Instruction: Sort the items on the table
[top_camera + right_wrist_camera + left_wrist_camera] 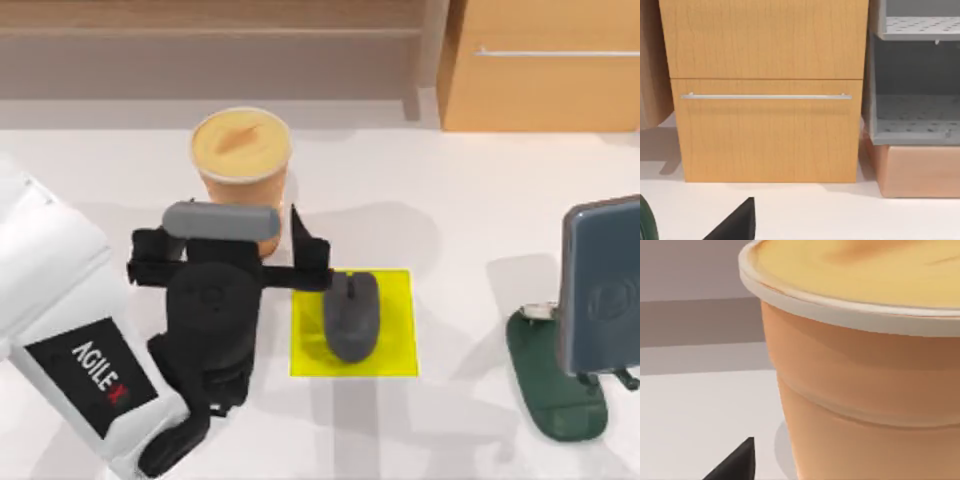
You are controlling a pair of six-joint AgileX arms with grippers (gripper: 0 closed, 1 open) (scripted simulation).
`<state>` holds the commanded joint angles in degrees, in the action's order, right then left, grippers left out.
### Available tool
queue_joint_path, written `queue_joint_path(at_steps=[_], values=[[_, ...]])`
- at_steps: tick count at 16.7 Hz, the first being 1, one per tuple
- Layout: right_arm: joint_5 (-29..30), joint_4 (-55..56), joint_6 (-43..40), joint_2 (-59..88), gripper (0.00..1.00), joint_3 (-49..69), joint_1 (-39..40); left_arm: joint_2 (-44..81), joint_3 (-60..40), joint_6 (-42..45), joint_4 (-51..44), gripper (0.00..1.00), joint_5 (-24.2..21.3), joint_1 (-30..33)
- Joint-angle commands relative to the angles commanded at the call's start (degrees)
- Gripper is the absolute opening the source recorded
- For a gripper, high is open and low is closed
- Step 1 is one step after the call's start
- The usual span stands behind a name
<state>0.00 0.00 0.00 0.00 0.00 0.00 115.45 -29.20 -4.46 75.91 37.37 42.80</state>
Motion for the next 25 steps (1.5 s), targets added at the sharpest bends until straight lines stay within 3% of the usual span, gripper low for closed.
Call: queue_joint_path(at_steps=[9,19,25], values=[[0.0,0.0,0.0,0.0,1.0,0.0,0.0,3.88,-3.64,0.06,3.73,1.0,1.36,-0.79],[0.0,0.0,0.0,0.0,1.0,0.0,0.0,6.98,-9.35,0.53,1.44,1.0,-1.89,-4.24],[0.0,0.0,0.0,0.0,1.0,0.0,0.0,6.98,-9.35,0.53,1.44,0.55,-1.89,-4.24]])
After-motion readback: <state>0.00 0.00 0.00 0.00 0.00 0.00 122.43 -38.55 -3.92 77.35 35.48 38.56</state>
